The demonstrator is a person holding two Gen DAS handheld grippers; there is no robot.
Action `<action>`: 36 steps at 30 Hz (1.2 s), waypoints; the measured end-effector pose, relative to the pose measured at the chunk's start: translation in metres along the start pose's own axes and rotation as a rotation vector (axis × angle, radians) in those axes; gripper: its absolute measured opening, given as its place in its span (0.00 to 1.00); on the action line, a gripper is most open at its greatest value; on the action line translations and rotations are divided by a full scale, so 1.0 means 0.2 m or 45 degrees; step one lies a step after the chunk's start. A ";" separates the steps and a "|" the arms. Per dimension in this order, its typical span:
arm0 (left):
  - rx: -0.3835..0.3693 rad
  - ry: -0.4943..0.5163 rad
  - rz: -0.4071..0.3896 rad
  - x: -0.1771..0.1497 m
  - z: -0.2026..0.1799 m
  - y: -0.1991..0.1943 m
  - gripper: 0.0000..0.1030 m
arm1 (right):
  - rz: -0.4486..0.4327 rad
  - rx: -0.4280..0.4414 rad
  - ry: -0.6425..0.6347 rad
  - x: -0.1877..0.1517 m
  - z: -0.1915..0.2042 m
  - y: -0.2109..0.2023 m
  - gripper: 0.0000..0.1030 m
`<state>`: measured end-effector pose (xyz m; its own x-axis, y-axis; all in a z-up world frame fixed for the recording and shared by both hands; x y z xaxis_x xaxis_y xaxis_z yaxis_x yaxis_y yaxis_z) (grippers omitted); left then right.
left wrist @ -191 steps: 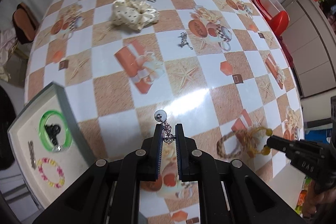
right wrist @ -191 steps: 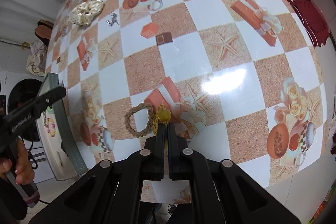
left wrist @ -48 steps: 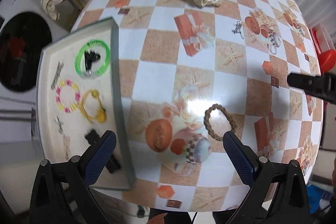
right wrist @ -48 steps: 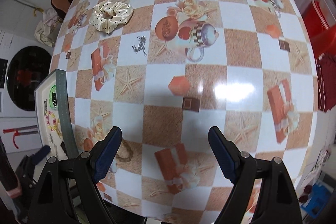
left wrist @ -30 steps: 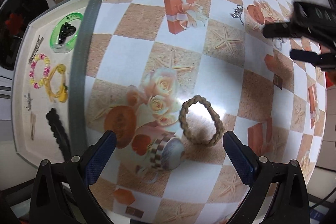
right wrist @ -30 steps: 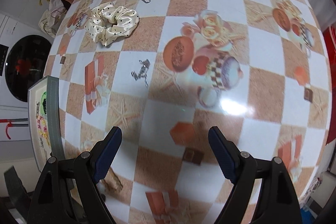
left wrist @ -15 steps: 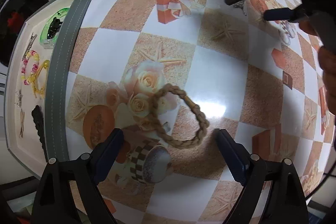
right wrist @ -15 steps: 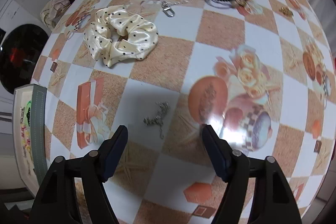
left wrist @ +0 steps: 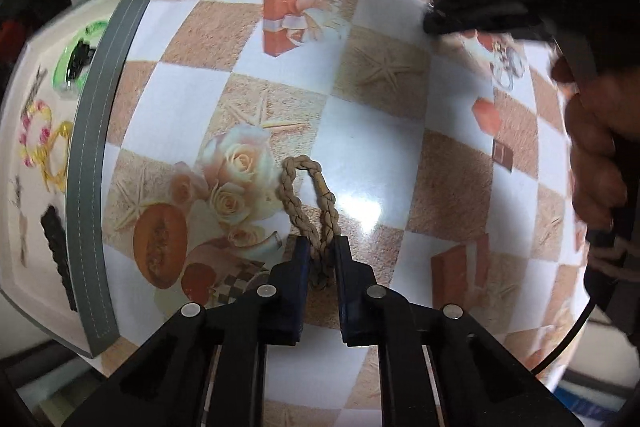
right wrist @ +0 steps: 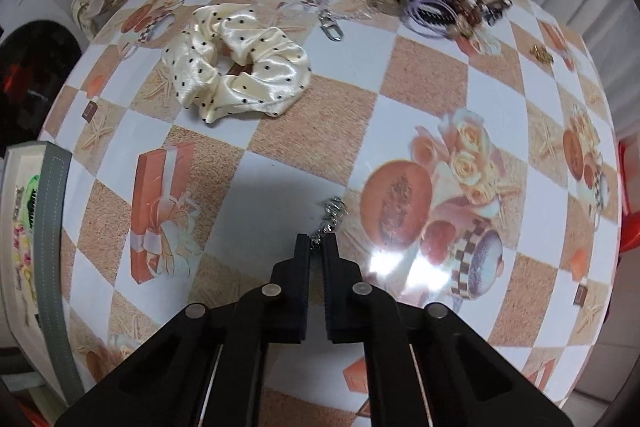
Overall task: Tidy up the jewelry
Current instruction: 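Grasp the tan braided rope bracelet with the left tool while the right tool grasps the silver pendant, then carry the braided bracelet with the left tool while the right tool carries the silver pendant over the tray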
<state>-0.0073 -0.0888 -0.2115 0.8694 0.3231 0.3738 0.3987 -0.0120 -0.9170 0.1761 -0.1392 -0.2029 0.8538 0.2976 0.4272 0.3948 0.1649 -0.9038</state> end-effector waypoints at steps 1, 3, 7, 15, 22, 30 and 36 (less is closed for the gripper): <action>-0.017 -0.018 -0.001 0.01 0.01 -0.01 0.17 | 0.007 0.018 0.023 0.00 -0.01 -0.01 0.05; -0.051 -0.044 -0.007 0.02 0.03 -0.05 0.17 | 0.019 0.068 0.077 -0.03 -0.05 -0.04 0.05; -0.121 -0.062 -0.020 0.04 0.05 -0.13 0.17 | 0.048 0.135 0.161 -0.08 -0.12 -0.12 0.05; -0.118 -0.038 -0.029 0.09 0.18 -0.24 0.17 | 0.097 0.211 0.278 -0.23 -0.20 -0.28 0.05; -0.087 -0.019 -0.055 0.14 0.18 -0.36 0.17 | 0.116 0.254 0.346 -0.28 -0.22 -0.39 0.05; -0.027 -0.025 -0.094 0.19 0.28 -0.47 0.17 | 0.114 0.303 0.379 -0.31 -0.19 -0.49 0.05; -0.003 -0.019 -0.115 0.23 0.35 -0.52 0.17 | 0.107 0.318 0.381 -0.32 -0.13 -0.54 0.05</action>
<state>-0.0295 -0.0068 -0.1098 0.8255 0.3373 0.4525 0.4757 0.0156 -0.8795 0.0877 -0.2010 -0.1323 0.9553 0.0391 0.2929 0.2559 0.3862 -0.8862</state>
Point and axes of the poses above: each gripper's, at about its wrist camera, not at the fingertips, and y roughly the way its jaws point, z to its left, x to its top, the point moved 4 cm from there along y, roughly the way its jaws point, and after that the axes turned 15 degrees about -z, right-handed, at the moved point
